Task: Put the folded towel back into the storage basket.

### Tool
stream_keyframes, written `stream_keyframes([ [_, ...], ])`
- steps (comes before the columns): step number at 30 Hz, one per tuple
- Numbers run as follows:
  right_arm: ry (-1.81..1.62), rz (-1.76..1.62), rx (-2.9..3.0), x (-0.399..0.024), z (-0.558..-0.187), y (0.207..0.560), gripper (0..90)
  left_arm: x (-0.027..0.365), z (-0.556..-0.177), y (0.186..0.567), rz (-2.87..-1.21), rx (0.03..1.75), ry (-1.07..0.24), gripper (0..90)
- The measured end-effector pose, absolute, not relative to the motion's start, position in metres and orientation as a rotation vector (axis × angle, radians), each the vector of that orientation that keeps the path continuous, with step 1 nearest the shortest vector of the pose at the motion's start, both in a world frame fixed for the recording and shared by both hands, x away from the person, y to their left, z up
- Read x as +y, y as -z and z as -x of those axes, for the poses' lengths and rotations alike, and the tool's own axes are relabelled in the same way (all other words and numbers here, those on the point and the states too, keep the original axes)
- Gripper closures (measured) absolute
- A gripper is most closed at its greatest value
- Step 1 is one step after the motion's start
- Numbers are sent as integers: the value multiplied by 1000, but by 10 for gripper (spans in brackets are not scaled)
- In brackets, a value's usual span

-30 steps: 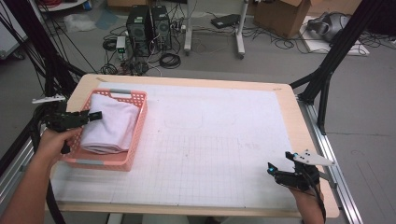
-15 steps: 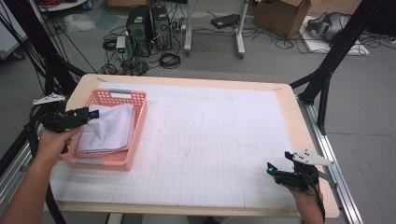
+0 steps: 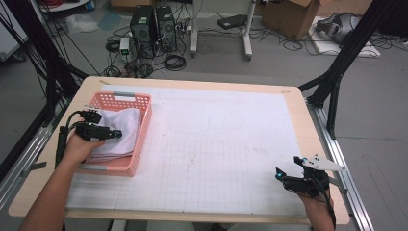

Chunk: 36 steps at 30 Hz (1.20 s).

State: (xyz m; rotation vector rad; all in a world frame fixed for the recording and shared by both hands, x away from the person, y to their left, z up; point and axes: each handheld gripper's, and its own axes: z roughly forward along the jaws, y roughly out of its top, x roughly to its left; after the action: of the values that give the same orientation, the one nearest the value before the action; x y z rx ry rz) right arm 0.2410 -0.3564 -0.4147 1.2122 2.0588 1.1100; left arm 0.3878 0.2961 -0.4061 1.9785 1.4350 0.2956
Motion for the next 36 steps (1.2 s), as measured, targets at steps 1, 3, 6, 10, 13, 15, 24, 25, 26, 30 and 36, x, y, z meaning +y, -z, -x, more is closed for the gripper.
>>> stream_keyframes([
  [1, -1112, -1213, 2058, -356, -241, 415, 172, 297, -387, 404, -1971, 1420, -301, 399],
  [3, -1110, -1214, 2059, -356, -241, 415, 172, 299, -384, 400, -1901, 1403, -317, 406],
  [6, -1112, -1210, 2056, -355, -241, 414, 172, 302, -378, 393, -1793, 1351, -347, 392],
  [10, -1117, -1221, 2055, -354, -242, 415, 172, 300, -365, 381, -1665, 1245, -383, 364],
  [13, -1140, -1215, 2046, -352, -242, 414, 172, 299, -354, 371, -1541, 1182, -436, 289],
  [15, -1145, -1215, 2043, -351, -242, 413, 172, 296, -348, 364, -1479, 1155, -456, 213],
  [24, -1151, -1202, 2046, -351, -242, 413, 172, 271, -323, 355, -1441, 995, -538, 181],
  [25, -1153, -1196, 2045, -350, -242, 413, 172, 271, -323, 355, -1441, 995, -538, 181],
  [26, -1154, -1195, 2045, -350, -242, 413, 172, 263, -317, 356, -1446, 956, -541, 181],
  [30, -1150, -1189, 2055, -348, -241, 413, 172, 245, -305, 355, -1444, 881, -552, 194],
  [36, -1154, -1175, 2071, -345, -241, 414, 172, 216, -293, 352, -1452, 798, -529, 196],
])
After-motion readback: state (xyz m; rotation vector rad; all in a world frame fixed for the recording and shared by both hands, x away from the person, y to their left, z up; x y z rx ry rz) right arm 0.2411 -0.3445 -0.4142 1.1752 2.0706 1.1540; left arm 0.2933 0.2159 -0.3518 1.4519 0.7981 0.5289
